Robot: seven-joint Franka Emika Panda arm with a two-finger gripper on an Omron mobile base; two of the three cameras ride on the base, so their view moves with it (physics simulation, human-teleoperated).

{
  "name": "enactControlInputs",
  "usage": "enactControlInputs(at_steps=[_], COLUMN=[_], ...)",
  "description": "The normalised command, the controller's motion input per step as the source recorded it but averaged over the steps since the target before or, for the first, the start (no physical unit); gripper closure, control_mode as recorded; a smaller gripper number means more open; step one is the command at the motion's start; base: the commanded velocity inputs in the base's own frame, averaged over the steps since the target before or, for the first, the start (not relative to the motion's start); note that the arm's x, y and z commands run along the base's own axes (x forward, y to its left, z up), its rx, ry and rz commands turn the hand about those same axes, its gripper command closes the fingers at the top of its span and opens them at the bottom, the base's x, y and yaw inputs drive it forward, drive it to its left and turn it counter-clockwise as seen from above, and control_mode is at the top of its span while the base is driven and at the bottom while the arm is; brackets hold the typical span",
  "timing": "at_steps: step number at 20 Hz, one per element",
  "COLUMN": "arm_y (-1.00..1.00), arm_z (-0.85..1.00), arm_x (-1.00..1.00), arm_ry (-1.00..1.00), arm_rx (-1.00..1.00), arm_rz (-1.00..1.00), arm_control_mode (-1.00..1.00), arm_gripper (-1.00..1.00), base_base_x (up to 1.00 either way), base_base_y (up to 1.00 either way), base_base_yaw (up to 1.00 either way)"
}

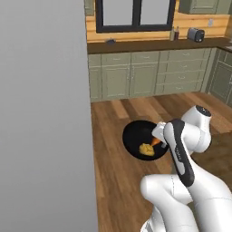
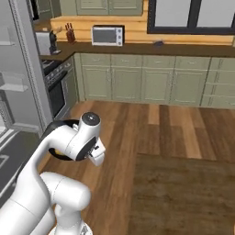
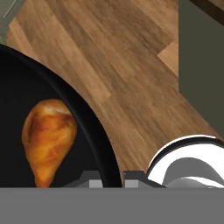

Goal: Pick the chicken drumstick and squash from their plates and place them in the bowl. Then put the bowl in the fridge.

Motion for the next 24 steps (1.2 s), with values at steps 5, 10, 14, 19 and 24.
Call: enactControlInputs(at_steps=[5, 10, 14, 19, 24], arm_y=[0.0, 0.0, 0.0, 0.0, 0.0], arm_z=[0.0, 0.0, 0.0, 0.0, 0.0], arm_x=[0.0, 0.0, 0.0, 0.0, 0.0], arm_ry=[0.0, 0.0, 0.0, 0.0, 0.0], arm_rx=[0.0, 0.0, 0.0, 0.0, 0.0], arm_rz=[0.0, 0.0, 0.0, 0.0, 0.0], arm_control_mode=[1.0, 1.0, 1.0, 1.0, 1.0], arm_gripper=[1.0, 1.0, 1.0, 1.0, 1.0], base_base_x=[0.68, 0.59, 0.39, 0.41, 0.39], base_base_y=[0.0, 0.0, 0.0, 0.0, 0.0], base_base_yaw=[0.12, 0.11, 0.15, 0.23, 0.5])
